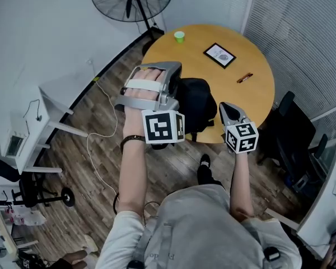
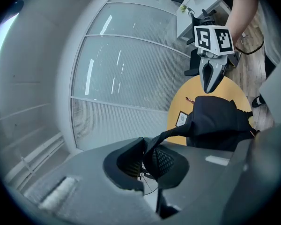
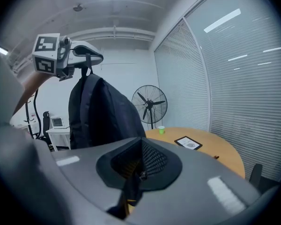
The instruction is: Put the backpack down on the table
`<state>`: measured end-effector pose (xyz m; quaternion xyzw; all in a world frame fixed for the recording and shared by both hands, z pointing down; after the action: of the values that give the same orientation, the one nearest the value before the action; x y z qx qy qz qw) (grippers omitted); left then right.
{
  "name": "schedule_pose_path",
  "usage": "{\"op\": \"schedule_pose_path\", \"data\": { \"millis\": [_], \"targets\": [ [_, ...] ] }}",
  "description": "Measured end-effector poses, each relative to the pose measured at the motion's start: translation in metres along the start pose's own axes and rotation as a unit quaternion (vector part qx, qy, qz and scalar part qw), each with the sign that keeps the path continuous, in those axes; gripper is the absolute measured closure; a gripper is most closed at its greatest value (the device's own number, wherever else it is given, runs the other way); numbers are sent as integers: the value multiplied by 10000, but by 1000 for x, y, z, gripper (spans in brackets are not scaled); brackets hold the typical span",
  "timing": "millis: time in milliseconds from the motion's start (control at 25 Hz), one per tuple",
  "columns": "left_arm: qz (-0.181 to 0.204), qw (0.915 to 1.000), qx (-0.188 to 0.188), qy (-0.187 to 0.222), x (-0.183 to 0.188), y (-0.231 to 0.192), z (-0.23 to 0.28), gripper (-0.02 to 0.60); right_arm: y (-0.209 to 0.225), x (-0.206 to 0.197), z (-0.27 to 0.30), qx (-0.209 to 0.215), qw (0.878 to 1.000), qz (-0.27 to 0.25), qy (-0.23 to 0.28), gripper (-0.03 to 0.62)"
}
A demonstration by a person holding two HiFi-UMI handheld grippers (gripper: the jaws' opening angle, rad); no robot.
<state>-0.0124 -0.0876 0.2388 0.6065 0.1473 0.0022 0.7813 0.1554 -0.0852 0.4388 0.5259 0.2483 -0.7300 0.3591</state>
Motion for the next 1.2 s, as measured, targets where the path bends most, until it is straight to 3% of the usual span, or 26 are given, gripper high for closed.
{"op": "schedule_pose_path", "data": {
  "millis": [360,640,920,1200],
  "targets": [
    [93,9996,-278,-16,15,-4,119,575,79,27,66,145,9999,-51,23,594],
    [-26,9989,-384,-249,7,7,176,577,129,12,94,214,9996,139,-118,594],
    [10,9975,-500,-489,-20,21,201,577,139,0,121,338,9988,292,-215,594],
    [-95,9957,-802,-456,-58,50,223,577,136,-6,146,210,9985,362,-358,594]
  ]
}}
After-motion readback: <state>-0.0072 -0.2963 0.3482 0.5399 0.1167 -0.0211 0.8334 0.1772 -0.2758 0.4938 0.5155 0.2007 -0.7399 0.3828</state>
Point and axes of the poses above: the fingertips, and each gripper's own axes: z forward along the fingers, y to its right, x out of its top, the point moved 5 cm from there along -z, backward along the fingers, and after that the axes turned 5 degrees about -z, right-handed, at the moved point
